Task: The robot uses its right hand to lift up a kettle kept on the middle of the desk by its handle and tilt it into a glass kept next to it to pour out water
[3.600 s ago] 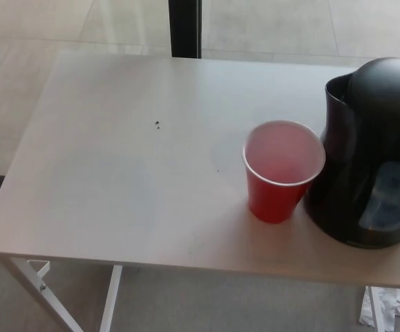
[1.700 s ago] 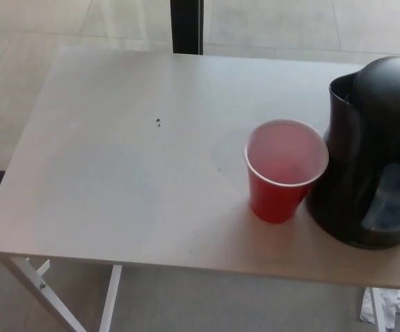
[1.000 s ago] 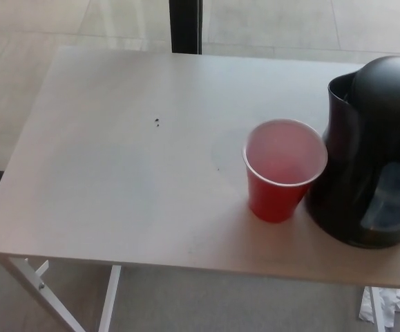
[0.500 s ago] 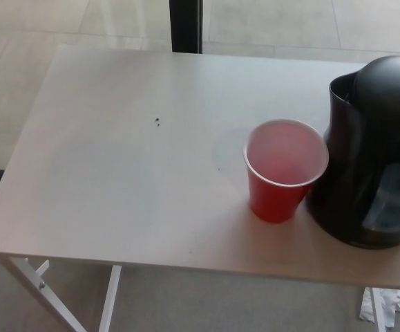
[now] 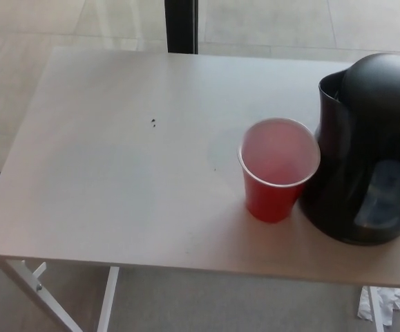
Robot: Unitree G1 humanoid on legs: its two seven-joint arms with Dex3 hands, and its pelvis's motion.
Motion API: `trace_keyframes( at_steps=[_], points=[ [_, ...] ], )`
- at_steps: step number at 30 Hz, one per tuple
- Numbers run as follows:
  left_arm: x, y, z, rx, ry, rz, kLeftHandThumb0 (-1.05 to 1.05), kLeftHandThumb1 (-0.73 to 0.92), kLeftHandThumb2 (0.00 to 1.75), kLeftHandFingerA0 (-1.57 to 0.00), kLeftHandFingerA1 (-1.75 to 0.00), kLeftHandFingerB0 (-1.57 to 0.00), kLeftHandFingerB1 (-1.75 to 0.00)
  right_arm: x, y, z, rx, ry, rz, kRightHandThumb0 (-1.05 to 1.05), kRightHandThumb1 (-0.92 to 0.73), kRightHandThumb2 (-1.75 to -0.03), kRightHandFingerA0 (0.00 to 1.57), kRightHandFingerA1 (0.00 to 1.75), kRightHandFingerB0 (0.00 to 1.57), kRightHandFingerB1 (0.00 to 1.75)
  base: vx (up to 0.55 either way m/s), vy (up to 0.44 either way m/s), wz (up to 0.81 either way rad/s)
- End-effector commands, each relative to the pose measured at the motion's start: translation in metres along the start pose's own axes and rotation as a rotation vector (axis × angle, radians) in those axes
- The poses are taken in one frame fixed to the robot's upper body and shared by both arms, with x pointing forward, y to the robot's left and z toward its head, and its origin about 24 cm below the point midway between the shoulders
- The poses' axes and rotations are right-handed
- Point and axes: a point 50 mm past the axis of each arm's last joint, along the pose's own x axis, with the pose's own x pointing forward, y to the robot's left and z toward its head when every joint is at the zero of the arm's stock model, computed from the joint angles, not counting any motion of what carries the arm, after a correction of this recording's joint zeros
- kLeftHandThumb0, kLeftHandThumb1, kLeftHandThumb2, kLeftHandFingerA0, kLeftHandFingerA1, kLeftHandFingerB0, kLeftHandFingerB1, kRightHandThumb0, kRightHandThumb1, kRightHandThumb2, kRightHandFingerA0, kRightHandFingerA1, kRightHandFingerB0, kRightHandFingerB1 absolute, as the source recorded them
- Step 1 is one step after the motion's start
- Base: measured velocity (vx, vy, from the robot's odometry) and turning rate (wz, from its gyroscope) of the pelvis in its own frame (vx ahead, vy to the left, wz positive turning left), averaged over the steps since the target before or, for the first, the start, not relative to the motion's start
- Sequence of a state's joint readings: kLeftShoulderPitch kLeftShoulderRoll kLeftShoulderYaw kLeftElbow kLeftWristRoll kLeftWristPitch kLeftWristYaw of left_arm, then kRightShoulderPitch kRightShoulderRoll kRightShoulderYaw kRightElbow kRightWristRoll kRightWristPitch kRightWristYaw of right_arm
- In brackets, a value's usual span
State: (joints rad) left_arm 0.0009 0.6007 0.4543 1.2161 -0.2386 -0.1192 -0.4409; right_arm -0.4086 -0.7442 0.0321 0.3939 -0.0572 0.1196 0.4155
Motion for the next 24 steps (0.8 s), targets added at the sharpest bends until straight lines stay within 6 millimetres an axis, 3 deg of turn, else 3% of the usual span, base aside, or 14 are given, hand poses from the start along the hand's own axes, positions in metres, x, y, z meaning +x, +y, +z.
trace_keyframes(
  at_steps=[1,3,4,5,7,9,10,11,12,13,14,15,19,24],
  points=[
    [-0.001,0.0047,0.006,0.033,-0.022,0.015,-0.74,0.75,0.62,-0.48,-0.56,-0.41,-0.5,0.0014,0.0181,-0.0056,-0.103,-0.019,0.04,-0.5,-0.41,-0.71,0.29,0.52,0.16,0.4,0.0,0.0,0.0],
    [-0.0003,0.004,0.0072,0.043,-0.022,0.019,-0.74,0.76,0.62,-0.5,-0.57,-0.43,-0.5,0.0026,0.0172,-0.007,-0.098,-0.021,0.027,-0.41,-0.53,-0.56,0.44,0.45,0.26,0.32,0.0,0.0,0.0],
    [0.0002,0.0041,0.0072,0.016,-0.018,0.024,-0.79,0.6,0.8,-0.49,-0.62,-0.42,-0.55,0.0034,0.0164,-0.0063,-0.069,-0.032,0.025,-0.46,-0.44,-0.76,0.61,0.66,0.31,0.48,0.0,0.0,0.0],
    [0.0007,0.0036,0.0076,0.008,-0.018,0.025,-0.73,0.75,0.63,-0.5,-0.58,-0.43,-0.51,0.0033,0.0153,-0.0053,-0.073,-0.05,0.017,-0.39,-0.61,-0.59,0.78,0.64,0.41,0.41,0.0,0.0,0.0],
    [0.0006,0.0032,0.0073,0.015,-0.021,0.02,-0.74,0.76,0.63,-0.5,-0.57,-0.43,-0.52,0.0021,0.0152,-0.0027,-0.081,-0.097,-0.022,-0.23,-0.7,-0.6,1.03,0.82,0.48,0.45,0.0,0.0,0.0],
    [0.0004,0.003,0.0072,0.024,-0.024,0.018,-0.75,0.76,0.63,-0.49,-0.57,-0.41,-0.51,0.0023,0.0158,-0.003,-0.082,-0.1,-0.034,-0.15,-0.75,-0.62,1.02,1.02,0.55,0.46,0.0,0.0,0.0],
    [0.0005,0.0025,0.0067,0.029,-0.023,0.017,-0.76,0.76,0.63,-0.49,-0.55,-0.4,-0.5,0.0016,0.016,-0.0025,-0.117,-0.121,-0.048,-0.11,-0.77,-0.62,0.79,0.79,0.65,0.5,0.0,0.0,0.0],
    [0.0006,0.0022,0.0064,0.031,-0.021,0.016,-0.77,0.76,0.63,-0.49,-0.55,-0.4,-0.5,0.0009,0.0165,-0.0021,-0.146,-0.147,-0.068,-0.03,-0.77,-0.65,0.8,1.09,0.83,0.59,0.0,0.0,0.0],
    [0.0005,0.0022,0.0063,0.032,-0.021,0.015,-0.77,0.76,0.63,-0.49,-0.55,-0.4,-0.5,0.0008,0.0166,-0.0022,-0.152,-0.155,-0.075,-0.03,-0.77,-0.65,0.8,1.09,0.83,0.59,0.0,0.0,0.0],
    [0.0007,0.002,0.0064,0.029,-0.022,0.016,-0.77,0.76,0.62,-0.5,-0.57,-0.42,-0.51,0.0005,0.017,-0.0018,-0.158,-0.162,-0.09,0.0,-0.73,-0.79,0.83,1.36,0.9,0.67,0.0,0.0,0.0],
    [0.0008,0.0018,0.0069,0.041,-0.022,0.018,-0.81,0.62,0.83,-0.47,-0.6,-0.38,-0.55,0.0001,0.0165,0.0,-0.187,-0.152,-0.113,-0.06,-0.59,-1.09,0.91,1.54,0.94,1.01,0.0,0.0,0.0],
    [0.0007,0.0018,0.0064,0.033,-0.022,0.015,-0.76,0.78,0.63,-0.48,-0.57,-0.39,-0.5,-0.0002,0.0164,0.0003,-0.166,-0.154,-0.128,-0.06,-0.57,-1.18,0.91,1.54,0.93,1.22,0.0,0.0,0.0],
    [0.0005,0.0011,0.0049,0.049,-0.019,0.013,-0.77,0.8,0.64,-0.51,-0.58,-0.39,-0.52,-0.002,0.0183,-0.0035,-0.13,-0.191,-0.192,-0.1,-0.51,-1.22,0.88,1.72,0.8,1.56,0.0,0.0,0.0],
    [0.0006,0.0015,0.0055,0.074,-0.011,0.017,-0.79,0.85,0.65,-0.5,-0.57,-0.37,-0.53,-0.0041,0.0232,-0.0095,-0.107,-0.196,-0.212,-0.09,-0.51,-1.23,0.84,1.74,0.8,1.58,0.0,0.0,0.0]
  ],
)
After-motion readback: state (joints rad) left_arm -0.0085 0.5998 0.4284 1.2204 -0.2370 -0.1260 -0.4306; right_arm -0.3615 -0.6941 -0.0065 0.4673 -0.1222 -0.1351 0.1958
